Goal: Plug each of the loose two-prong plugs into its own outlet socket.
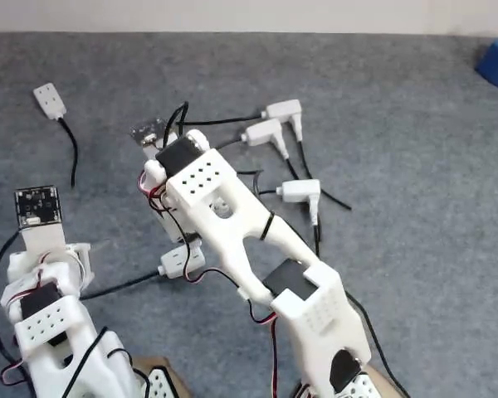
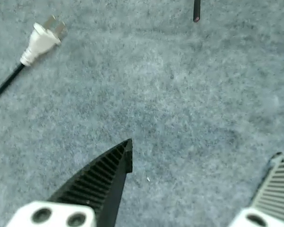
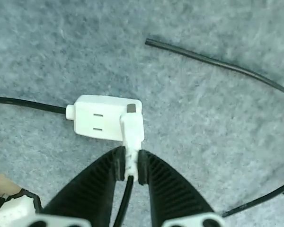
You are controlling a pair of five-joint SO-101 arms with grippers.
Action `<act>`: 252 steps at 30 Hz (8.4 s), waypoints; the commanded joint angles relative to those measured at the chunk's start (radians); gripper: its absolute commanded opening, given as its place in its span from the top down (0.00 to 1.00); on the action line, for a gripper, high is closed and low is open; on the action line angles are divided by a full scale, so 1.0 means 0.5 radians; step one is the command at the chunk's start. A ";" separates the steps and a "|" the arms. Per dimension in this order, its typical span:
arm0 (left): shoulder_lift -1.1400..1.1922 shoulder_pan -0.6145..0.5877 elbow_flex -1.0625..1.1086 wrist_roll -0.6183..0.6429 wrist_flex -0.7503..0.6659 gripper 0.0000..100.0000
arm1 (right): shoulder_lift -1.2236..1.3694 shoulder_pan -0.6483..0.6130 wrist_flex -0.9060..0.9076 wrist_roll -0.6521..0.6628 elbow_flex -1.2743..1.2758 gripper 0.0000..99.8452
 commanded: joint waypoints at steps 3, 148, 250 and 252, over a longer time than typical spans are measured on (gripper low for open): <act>-0.041 -0.011 -0.017 -0.021 -0.043 0.59 | -0.222 -0.014 0.038 -0.021 0.032 0.99; -0.044 -0.011 0.038 -0.021 -0.034 0.59 | 0.170 -0.020 -0.002 0.184 -0.020 0.99; 1.560 1.919 -1.386 0.043 0.574 0.85 | -2.846 1.708 -1.545 0.651 3.656 0.61; 1.564 1.919 -1.487 0.120 0.466 0.85 | -2.846 1.708 -1.545 0.651 3.656 0.61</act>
